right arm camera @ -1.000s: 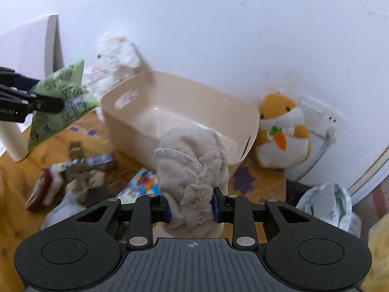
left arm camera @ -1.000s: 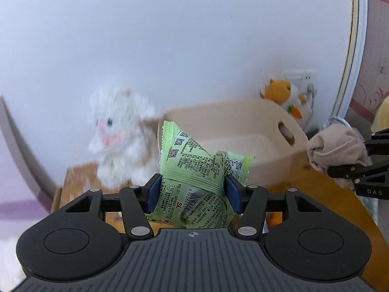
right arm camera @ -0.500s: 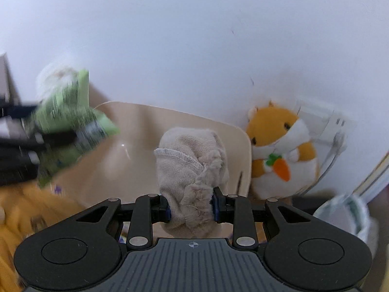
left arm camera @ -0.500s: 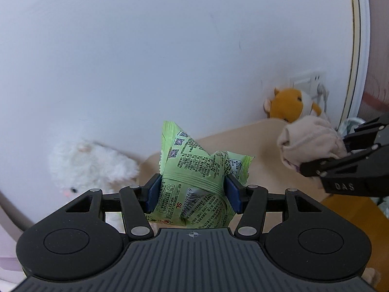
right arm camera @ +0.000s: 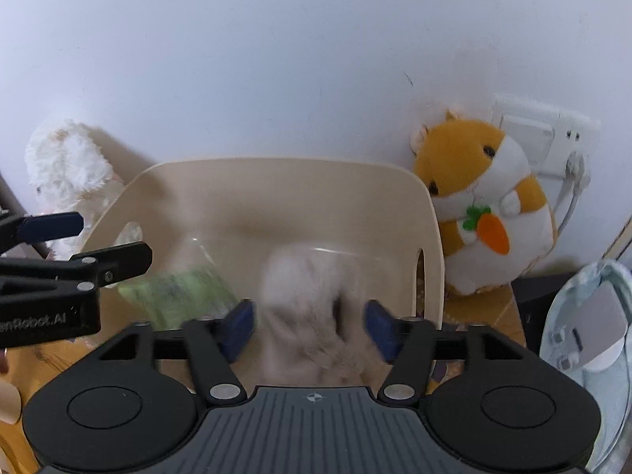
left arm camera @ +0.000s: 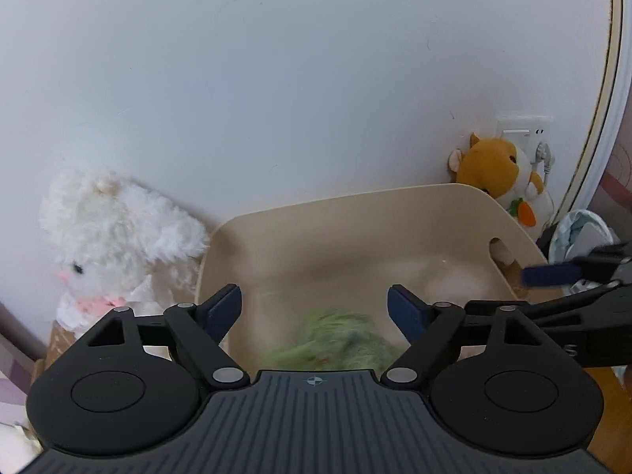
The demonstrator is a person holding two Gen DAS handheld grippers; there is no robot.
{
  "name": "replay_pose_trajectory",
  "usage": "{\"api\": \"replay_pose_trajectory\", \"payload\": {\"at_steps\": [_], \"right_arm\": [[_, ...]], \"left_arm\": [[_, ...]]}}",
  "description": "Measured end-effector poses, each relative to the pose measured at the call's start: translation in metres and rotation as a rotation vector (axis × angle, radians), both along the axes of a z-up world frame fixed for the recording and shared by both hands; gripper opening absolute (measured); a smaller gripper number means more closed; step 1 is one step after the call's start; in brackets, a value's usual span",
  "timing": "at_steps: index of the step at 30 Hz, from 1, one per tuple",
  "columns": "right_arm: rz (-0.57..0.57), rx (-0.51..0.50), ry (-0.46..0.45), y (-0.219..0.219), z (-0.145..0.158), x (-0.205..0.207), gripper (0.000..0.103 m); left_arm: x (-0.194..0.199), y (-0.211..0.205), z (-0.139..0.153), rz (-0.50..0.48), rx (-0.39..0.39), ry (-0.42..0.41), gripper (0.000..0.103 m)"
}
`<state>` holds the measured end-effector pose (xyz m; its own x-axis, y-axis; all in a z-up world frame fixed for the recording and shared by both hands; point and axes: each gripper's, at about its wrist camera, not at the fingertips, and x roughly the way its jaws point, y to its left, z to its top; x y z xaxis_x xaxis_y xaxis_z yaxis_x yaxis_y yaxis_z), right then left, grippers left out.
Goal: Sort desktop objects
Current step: 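Carry both items to the beige basket and open both grippers inside, then grasp the red hair clip with left gripper while right grasps bunny plush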
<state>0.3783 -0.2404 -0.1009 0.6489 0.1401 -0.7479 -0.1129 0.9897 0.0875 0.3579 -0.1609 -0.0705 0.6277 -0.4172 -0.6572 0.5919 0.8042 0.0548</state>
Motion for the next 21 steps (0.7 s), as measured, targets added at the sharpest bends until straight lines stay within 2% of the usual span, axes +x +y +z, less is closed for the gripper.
{"api": "replay_pose_trajectory", "payload": {"at_steps": [3, 5, 8, 14, 17, 21], "right_arm": [[0.012, -0.01, -0.02, 0.001, 0.011, -0.008, 0.085], [0.008, -0.007, -0.044, 0.0, 0.019, -0.018, 0.103], [0.025, 0.016, -0.068, -0.004, 0.028, -0.037, 0.103], [0.051, 0.027, -0.065, -0.016, 0.031, -0.076, 0.103], [0.054, 0.028, -0.056, -0.025, 0.024, -0.099, 0.103], [0.037, 0.019, 0.009, -0.038, 0.004, -0.124, 0.103]], "left_arm": [[-0.003, 0.008, 0.008, 0.003, 0.016, -0.018, 0.083], [-0.009, 0.016, 0.014, -0.01, 0.007, -0.029, 0.083], [-0.019, 0.03, 0.023, -0.025, 0.01, -0.047, 0.083], [-0.047, 0.068, 0.03, -0.039, 0.0, -0.02, 0.083], [-0.06, 0.088, 0.027, -0.051, 0.003, 0.002, 0.083], [-0.075, 0.109, 0.015, -0.048, 0.021, 0.043, 0.083]]}}
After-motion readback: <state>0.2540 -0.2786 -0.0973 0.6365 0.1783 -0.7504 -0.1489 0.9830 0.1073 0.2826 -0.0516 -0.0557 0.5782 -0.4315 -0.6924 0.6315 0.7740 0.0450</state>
